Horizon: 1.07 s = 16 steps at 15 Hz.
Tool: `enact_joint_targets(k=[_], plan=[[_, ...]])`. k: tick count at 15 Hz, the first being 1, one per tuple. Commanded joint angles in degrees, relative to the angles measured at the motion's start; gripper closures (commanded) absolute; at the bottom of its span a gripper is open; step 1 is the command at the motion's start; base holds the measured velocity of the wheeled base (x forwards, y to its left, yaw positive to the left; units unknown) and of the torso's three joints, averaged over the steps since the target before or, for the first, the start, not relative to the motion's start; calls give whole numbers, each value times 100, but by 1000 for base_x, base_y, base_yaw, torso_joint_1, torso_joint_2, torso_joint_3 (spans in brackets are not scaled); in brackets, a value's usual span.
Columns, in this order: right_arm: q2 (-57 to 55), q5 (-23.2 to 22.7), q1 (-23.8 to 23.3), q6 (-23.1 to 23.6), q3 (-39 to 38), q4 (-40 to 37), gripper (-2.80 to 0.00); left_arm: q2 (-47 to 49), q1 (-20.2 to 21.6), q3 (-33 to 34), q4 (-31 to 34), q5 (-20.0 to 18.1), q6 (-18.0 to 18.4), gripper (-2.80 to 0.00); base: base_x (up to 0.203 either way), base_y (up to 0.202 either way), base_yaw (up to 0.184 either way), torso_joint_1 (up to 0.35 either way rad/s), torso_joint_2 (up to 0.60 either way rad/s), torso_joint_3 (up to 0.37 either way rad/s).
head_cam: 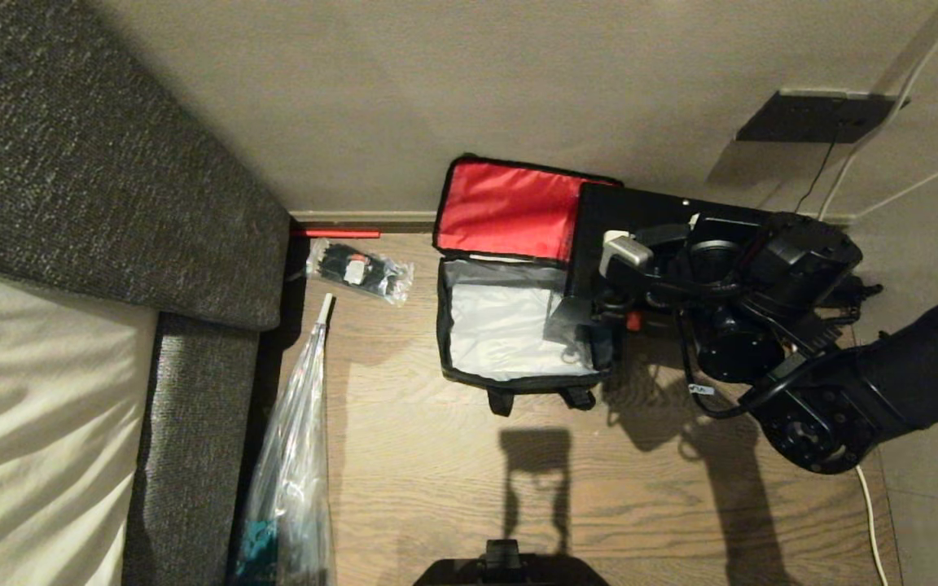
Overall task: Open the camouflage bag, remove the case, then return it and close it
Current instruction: Release the handle
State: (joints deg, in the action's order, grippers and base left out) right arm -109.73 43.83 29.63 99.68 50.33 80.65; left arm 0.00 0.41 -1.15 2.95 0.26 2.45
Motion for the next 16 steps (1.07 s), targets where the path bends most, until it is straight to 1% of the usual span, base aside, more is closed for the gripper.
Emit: enact_joint_targets(k=[1,9,16], plan=[[138,30,-143,35,-119,41,0,0,2,0,4,0,1,0,0,0,0,0,0,0],[400,30,-506,-10,-440,38,0,0,2,0,4,0,1,0,0,0,0,0,0,0],[550,30,-854,-45,-551,38,0,0,2,0,4,0,1,0,0,0,0,0,0,0]])
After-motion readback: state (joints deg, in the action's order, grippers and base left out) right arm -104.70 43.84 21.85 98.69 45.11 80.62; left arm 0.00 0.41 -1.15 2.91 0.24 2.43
